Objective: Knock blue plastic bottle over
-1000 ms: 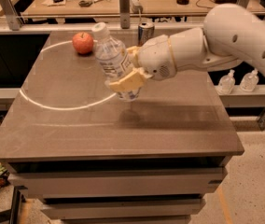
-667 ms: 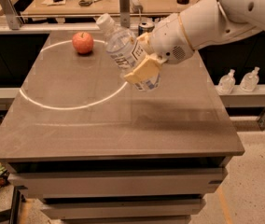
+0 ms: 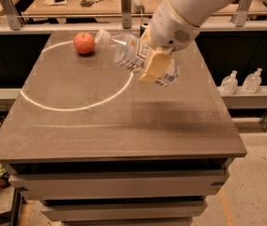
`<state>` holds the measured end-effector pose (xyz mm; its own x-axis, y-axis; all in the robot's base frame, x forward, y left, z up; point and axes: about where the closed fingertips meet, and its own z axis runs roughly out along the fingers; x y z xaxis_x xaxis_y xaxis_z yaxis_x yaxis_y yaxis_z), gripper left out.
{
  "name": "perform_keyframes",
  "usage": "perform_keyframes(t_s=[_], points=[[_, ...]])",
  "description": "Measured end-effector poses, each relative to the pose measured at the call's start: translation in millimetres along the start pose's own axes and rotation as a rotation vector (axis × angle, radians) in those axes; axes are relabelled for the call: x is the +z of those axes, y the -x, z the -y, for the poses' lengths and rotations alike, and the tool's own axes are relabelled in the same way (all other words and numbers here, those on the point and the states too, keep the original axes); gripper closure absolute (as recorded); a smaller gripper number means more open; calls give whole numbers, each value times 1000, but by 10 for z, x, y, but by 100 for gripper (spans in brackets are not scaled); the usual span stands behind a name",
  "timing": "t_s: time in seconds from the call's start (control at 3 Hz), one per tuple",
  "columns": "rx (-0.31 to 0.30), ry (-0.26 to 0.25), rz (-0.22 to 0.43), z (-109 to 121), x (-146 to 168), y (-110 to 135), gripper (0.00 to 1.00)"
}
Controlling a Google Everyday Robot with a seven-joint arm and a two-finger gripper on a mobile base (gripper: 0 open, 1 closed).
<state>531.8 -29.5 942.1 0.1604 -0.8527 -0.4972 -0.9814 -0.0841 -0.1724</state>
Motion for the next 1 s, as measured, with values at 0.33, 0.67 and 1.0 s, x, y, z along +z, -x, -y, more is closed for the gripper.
perform_keyframes(t_s=[0.33, 0.67, 1.0], points=[[-62, 63, -200, -18, 246, -200, 100], [-81, 110, -328, -71, 581, -441, 100], [-81, 130, -420, -78, 751, -626, 100]])
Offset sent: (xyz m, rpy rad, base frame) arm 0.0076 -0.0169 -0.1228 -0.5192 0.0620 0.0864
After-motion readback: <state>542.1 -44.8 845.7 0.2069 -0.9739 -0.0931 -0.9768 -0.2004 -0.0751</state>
